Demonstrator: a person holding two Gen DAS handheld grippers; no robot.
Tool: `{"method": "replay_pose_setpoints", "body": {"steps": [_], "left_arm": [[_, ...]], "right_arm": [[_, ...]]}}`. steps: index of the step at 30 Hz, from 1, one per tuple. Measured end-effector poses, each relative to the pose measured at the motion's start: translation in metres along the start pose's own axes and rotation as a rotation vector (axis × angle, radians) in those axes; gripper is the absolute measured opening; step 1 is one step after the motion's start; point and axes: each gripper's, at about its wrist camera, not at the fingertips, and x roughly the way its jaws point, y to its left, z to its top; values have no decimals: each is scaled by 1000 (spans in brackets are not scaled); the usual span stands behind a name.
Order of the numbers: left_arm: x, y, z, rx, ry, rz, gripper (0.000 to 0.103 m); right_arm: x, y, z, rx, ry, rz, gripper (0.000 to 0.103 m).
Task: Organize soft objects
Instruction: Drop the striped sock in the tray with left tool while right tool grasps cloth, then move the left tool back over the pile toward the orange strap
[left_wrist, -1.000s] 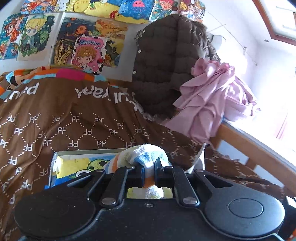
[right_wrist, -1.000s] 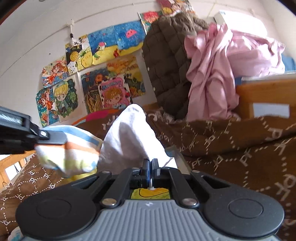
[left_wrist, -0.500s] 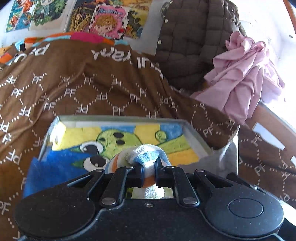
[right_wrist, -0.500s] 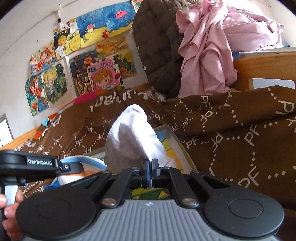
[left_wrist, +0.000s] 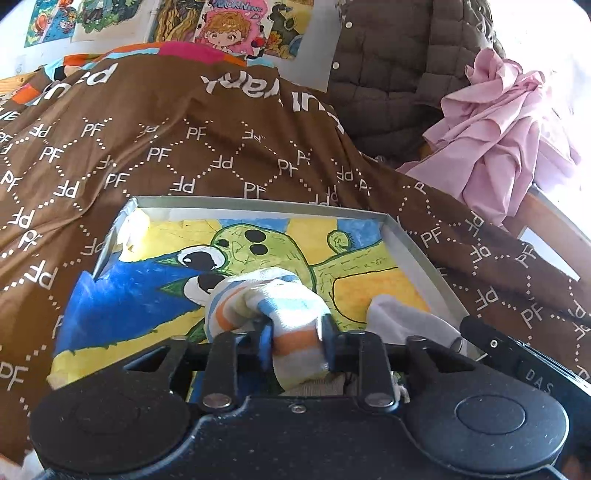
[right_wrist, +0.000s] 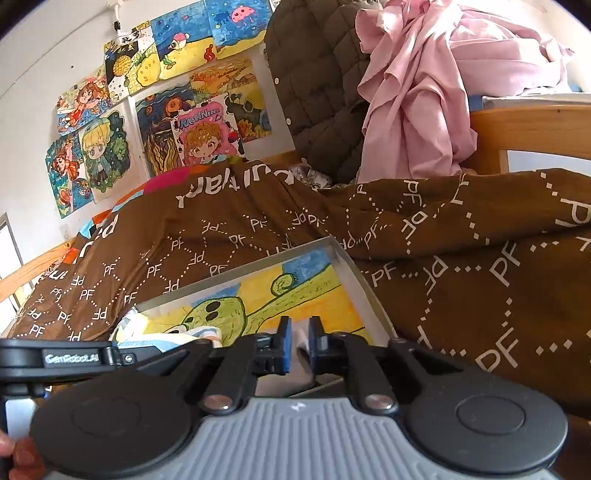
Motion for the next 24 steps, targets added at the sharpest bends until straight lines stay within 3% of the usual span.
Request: {"method": "replay_pose_setpoints", "body": {"steps": [4, 11, 19, 24], "left_arm": [[-16, 1, -1, -12, -34, -1, 60], [-55, -2, 0, -24, -93, 11, 83], [-126, -13, -11, 13, -167, 16, 99], [-169, -17, -23, 19, -199, 20, 102]], "right_arm": [[-9, 0, 8, -10, -6, -3, 39], [-43, 6, 24, -33, -18, -26, 69], [-109, 23, 36, -87, -83, -30, 97], [-145, 28, 39, -79, -104, -23, 103]]}}
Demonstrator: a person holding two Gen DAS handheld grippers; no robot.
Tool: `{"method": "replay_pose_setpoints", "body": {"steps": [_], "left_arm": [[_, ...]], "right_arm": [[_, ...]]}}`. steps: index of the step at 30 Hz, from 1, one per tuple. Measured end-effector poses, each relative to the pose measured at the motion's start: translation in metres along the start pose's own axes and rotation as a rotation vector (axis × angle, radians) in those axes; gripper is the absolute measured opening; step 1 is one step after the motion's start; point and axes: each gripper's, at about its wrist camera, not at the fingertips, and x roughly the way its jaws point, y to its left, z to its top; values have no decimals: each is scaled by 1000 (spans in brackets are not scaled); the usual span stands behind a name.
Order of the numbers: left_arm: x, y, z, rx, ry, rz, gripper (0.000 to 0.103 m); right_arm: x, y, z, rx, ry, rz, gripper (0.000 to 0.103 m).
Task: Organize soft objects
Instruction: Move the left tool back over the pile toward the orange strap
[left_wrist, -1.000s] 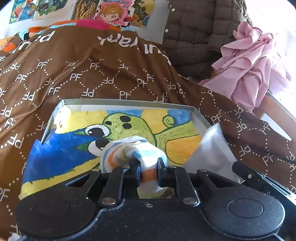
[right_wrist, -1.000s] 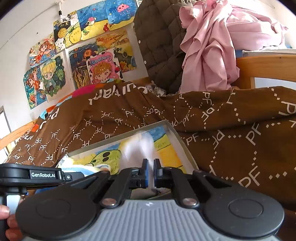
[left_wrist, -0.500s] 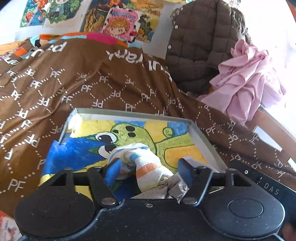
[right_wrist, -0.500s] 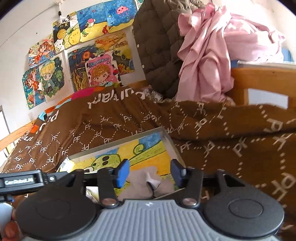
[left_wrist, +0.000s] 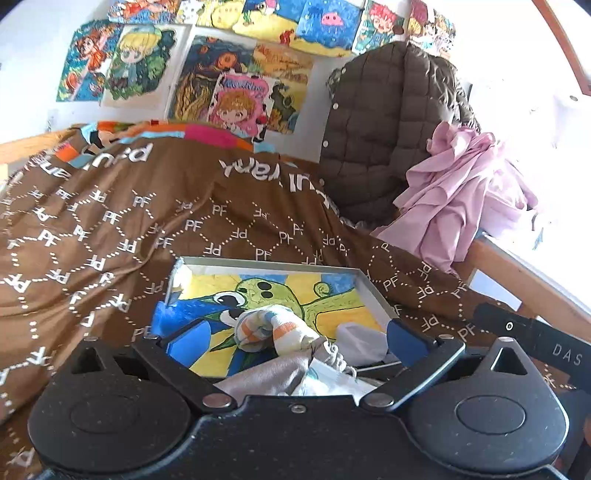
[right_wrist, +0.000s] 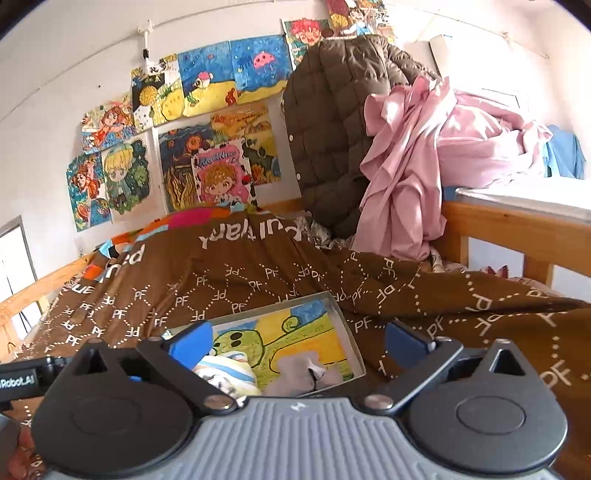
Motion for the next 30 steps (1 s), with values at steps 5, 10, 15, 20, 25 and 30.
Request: {"method": "replay_pose_setpoints", "body": {"steps": [5, 10, 15, 20, 25, 30], "left_arm": [[-38, -2, -4, 5, -6, -7, 102], [-70, 0, -16, 0, -7, -14, 102], [-91, 4, -35, 9, 11, -23, 102], [-100, 7, -59, 30, 51, -34, 102], [-103, 14, -85, 55, 101, -43, 102], [-98, 17, -105, 87, 155, -48, 102]], "right_arm": [[-34, 2, -1, 21, -23, 3, 103], [-64, 5, -11, 21, -16, 4, 103], [-88, 9, -32, 0, 26, -3, 103], [-106, 15, -52, -30, 68, -6, 103], [-116, 18, -67, -44, 126, -8, 103], [-110, 19, -75, -54, 193, -17, 103]]}}
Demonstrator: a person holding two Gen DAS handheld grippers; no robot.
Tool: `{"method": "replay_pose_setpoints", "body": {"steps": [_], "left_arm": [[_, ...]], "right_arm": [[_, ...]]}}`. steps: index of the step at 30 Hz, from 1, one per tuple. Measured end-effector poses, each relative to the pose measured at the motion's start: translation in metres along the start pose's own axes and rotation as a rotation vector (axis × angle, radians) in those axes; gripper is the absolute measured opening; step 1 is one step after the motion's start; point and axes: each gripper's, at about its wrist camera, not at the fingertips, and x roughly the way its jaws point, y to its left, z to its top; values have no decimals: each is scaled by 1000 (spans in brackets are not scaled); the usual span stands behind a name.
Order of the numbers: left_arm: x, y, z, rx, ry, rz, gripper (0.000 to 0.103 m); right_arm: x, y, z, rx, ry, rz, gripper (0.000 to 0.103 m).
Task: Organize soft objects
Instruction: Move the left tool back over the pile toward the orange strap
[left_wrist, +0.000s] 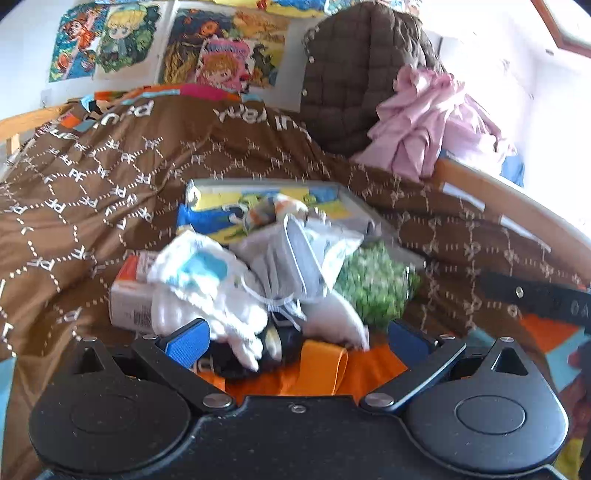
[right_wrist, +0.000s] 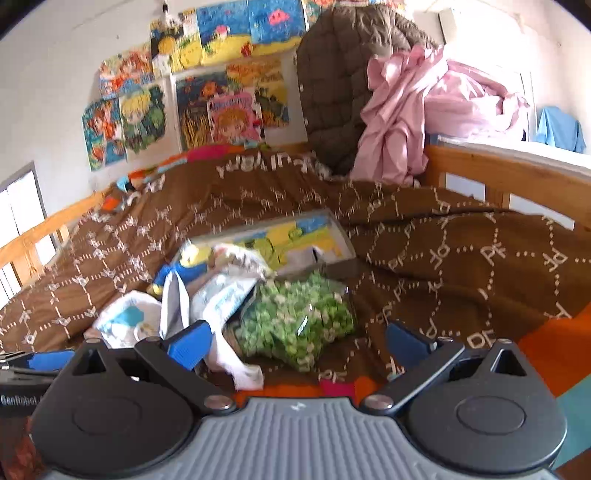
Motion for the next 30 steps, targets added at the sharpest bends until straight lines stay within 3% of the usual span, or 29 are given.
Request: {"method": "replay_pose_setpoints", "body": {"steps": [12, 30], "left_arm": [[23, -7, -20, 60, 89, 6, 102], [44, -12, -36, 153, 163, 25, 102]], "right_arm": [[27, -8, -9, 31, 126, 31, 103], [47, -1, -15, 30, 192, 93, 103]]}}
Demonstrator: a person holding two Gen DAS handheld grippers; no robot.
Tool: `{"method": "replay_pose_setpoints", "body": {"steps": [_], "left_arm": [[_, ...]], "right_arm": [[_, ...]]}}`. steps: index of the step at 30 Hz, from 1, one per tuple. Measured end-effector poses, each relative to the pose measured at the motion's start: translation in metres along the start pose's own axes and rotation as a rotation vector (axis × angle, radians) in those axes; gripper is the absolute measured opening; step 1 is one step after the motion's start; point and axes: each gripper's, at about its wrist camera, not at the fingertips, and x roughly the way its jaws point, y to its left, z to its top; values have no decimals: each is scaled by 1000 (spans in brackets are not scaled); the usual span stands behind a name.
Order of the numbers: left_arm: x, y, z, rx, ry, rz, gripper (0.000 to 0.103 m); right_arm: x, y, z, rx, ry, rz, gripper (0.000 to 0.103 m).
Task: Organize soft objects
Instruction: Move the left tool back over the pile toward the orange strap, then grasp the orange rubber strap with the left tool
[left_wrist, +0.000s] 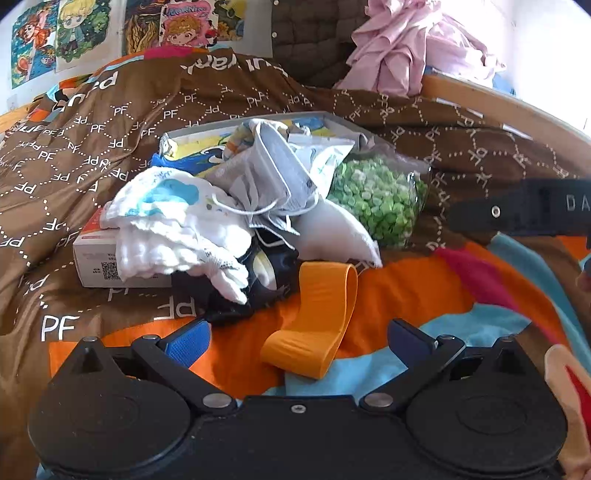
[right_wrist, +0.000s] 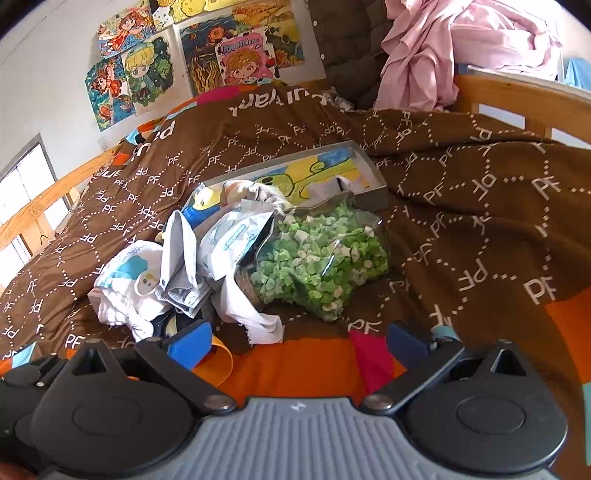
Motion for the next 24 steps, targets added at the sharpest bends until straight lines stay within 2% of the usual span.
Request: {"method": "replay_pose_setpoints", "body": {"steps": [6, 12, 17, 21, 24], "left_arm": [[8, 1, -4, 13, 27, -10, 102], [12, 6, -5, -35, 40, -58, 102], [14, 15, -7, -129, 54, -120, 102], [14, 27, -10, -253, 60, -170, 101], [14, 33, -13, -340, 58, -197, 96]], "right_arm": [[11, 3, -2, 1, 26, 11, 103], [29, 6, -3, 18, 36, 57, 103], [51, 6, 0, 46, 40, 126, 103], [64, 9, -1, 63, 35, 168, 103], [74, 12, -1, 68, 27, 178, 101]]}}
